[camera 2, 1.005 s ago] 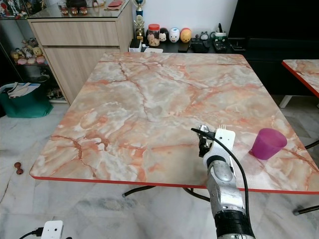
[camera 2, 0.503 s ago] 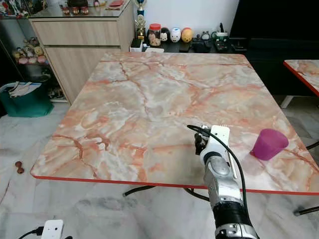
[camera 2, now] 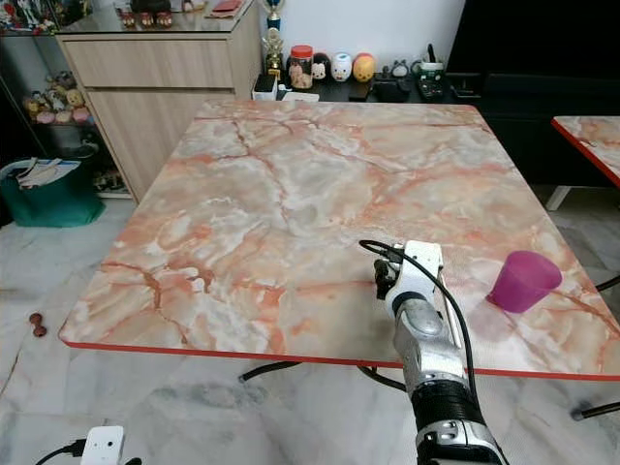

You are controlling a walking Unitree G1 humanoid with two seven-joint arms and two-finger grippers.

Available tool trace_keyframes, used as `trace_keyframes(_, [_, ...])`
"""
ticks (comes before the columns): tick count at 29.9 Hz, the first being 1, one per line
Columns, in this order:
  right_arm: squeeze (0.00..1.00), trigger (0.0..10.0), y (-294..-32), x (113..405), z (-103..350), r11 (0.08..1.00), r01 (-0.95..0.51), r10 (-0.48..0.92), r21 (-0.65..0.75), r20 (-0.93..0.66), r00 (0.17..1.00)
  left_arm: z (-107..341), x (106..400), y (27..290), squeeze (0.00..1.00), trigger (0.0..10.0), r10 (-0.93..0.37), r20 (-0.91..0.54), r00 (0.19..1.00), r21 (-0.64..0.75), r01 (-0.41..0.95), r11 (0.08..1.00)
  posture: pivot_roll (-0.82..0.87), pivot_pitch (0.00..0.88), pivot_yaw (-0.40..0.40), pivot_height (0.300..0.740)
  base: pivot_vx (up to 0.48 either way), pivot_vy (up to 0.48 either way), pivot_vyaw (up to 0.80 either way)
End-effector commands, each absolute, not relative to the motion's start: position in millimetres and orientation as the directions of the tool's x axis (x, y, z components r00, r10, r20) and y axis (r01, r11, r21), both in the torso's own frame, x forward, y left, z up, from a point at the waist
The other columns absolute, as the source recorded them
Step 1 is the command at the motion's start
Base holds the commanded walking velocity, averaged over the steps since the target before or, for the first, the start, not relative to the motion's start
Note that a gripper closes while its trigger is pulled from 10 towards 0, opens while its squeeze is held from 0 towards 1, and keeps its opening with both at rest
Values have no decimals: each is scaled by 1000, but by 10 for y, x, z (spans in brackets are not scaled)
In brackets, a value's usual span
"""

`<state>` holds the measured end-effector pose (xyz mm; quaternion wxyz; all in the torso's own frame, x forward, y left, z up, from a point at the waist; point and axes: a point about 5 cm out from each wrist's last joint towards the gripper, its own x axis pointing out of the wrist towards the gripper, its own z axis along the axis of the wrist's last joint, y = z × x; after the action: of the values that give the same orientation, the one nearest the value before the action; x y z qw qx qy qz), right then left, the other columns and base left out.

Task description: Setting the table

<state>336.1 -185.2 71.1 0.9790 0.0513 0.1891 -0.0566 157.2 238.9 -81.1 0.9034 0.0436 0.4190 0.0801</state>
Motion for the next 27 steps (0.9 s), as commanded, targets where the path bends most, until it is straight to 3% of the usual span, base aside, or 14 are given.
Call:
trace_keyframes(1, [0,10000,-1843,3391,745,990,120,-85,74,-369,926,-834,1531,2373,0,10000,183,-761,622,146,-110,983,-33,0,-4,707,0,0,0])
trace_keyframes(18, [0,10000,-1821,3370,674,991,107,-68,75,-403,913,-854,1497,2365,0,10000,175,-775,607,144,-101,984,-31,0,-3,707,0,0,0])
trace_keyframes(19, [0,7529,-1819,3369,671,992,106,-67,75,-403,913,-855,1495,2366,0,10000,175,-776,606,144,-101,984,-31,0,-3,707,0,0,0])
trace_keyframes(20, [0,4118,-1816,3368,669,992,104,-65,75,-404,912,-855,1493,2368,0,10000,175,-776,605,144,-101,984,-32,0,-1,707,0,0,0])
trace_keyframes(21, [0,4118,-1815,3368,668,992,103,-64,76,-404,913,-856,1493,2369,0,10000,175,-777,605,143,-101,985,-32,0,-1,707,0,0,0])
trace_keyframes(22, [0,0,-1813,3367,663,992,101,-62,75,-406,912,-857,1491,2369,0,10000,175,-778,604,143,-101,985,-29,0,-4,707,0,0,0])
trace_keyframes(27, [0,0,-1812,3361,651,993,97,-59,70,-415,908,-860,1484,2374,0,10000,173,-782,599,141,-101,985,-30,0,-4,707,0,0,0])
